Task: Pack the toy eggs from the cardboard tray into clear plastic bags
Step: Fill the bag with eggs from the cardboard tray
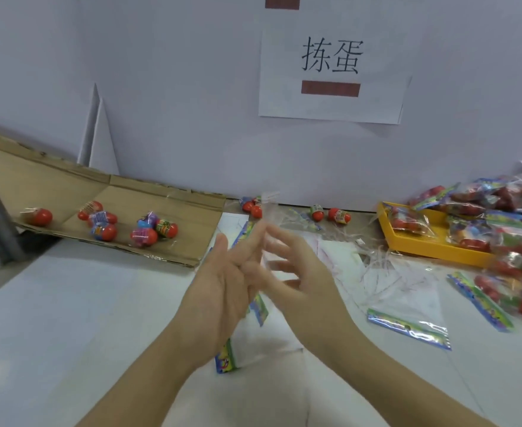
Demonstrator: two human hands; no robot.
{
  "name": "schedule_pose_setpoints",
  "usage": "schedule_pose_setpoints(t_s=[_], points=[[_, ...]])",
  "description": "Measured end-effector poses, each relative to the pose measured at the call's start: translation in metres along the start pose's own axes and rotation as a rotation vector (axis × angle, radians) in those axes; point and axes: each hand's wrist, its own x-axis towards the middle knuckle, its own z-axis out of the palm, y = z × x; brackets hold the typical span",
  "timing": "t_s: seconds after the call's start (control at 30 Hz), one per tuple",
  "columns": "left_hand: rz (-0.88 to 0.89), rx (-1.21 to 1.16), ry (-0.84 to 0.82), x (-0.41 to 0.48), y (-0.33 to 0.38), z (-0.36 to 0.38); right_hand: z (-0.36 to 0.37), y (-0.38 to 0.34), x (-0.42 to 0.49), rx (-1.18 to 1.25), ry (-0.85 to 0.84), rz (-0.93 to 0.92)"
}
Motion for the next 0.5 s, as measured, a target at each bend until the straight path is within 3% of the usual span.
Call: schedule_pose_setpoints(t_s=[0.1,0.17,0.27,0.33,0.5], points=[[-0.024,0.193,0.156,0.009,0.001,0.006,0.003,-0.006,0.015,-0.004,0.125,-0.032],[0.075,0.301,0.110,0.011,-0.005,0.005,0.003,-0.007,0.015,-0.106,0.060,-0.088],[0.183,0.132,0.198,0.003,-0.007,-0.008,0.005,-0.006,0.009,-0.333,-0.145,-0.216],[0.184,-0.010,0.262,0.003,-0.003,-0.013,0.002,-0.005,0.012,-0.356,-0.169,-0.282],[0.190,-0.064,0.422,0.009,0.000,-0.024,-0.014,-0.002,0.034,-0.031,0.160,-0.205]])
